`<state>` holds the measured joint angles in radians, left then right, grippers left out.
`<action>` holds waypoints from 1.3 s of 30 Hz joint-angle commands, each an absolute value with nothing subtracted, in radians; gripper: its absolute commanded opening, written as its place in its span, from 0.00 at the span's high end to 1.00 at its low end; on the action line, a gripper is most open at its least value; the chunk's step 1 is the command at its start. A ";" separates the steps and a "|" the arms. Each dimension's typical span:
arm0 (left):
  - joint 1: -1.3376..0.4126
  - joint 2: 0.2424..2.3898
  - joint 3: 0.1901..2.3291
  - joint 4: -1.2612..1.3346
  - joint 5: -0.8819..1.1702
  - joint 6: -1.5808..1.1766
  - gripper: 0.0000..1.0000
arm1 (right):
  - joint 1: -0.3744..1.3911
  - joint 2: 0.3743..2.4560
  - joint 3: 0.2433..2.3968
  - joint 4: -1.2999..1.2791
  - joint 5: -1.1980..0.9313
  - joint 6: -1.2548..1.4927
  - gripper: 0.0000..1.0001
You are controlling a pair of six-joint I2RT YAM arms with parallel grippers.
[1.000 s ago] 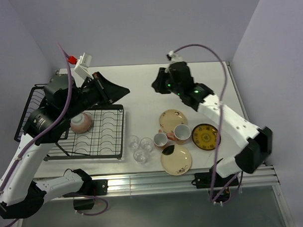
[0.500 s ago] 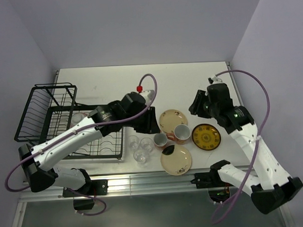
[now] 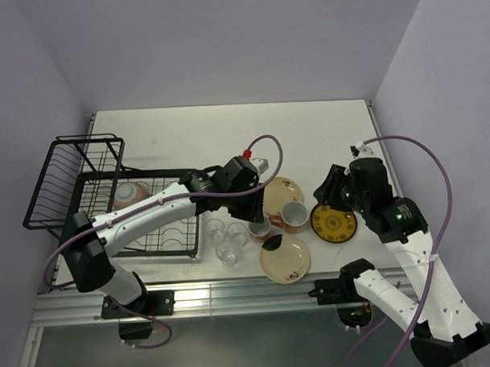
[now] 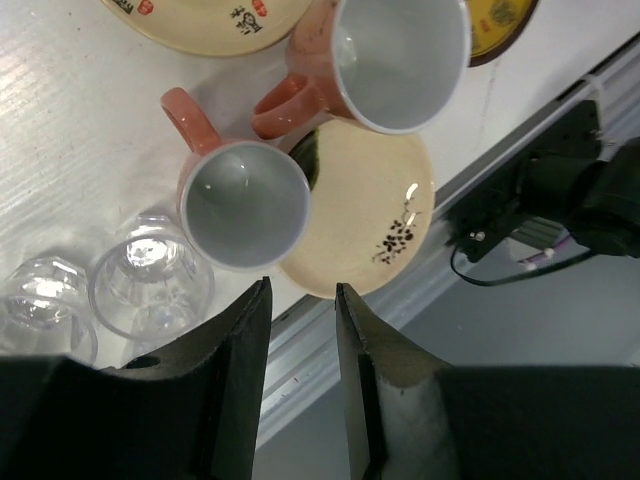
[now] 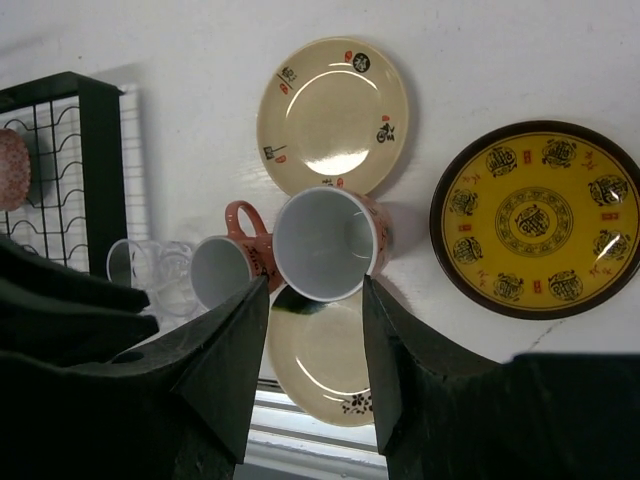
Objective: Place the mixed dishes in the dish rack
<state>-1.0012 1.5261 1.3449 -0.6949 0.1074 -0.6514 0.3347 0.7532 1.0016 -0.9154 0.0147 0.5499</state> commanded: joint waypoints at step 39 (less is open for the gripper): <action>-0.973 1.758 1.365 -0.680 -0.018 -0.511 0.56 | 0.308 0.660 1.039 -0.991 0.066 0.502 0.50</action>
<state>-0.9798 1.7500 1.3468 -0.6945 -0.0032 -0.5522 0.3153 0.6743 1.0149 -0.9901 0.0456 0.5076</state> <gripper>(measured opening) 0.452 0.503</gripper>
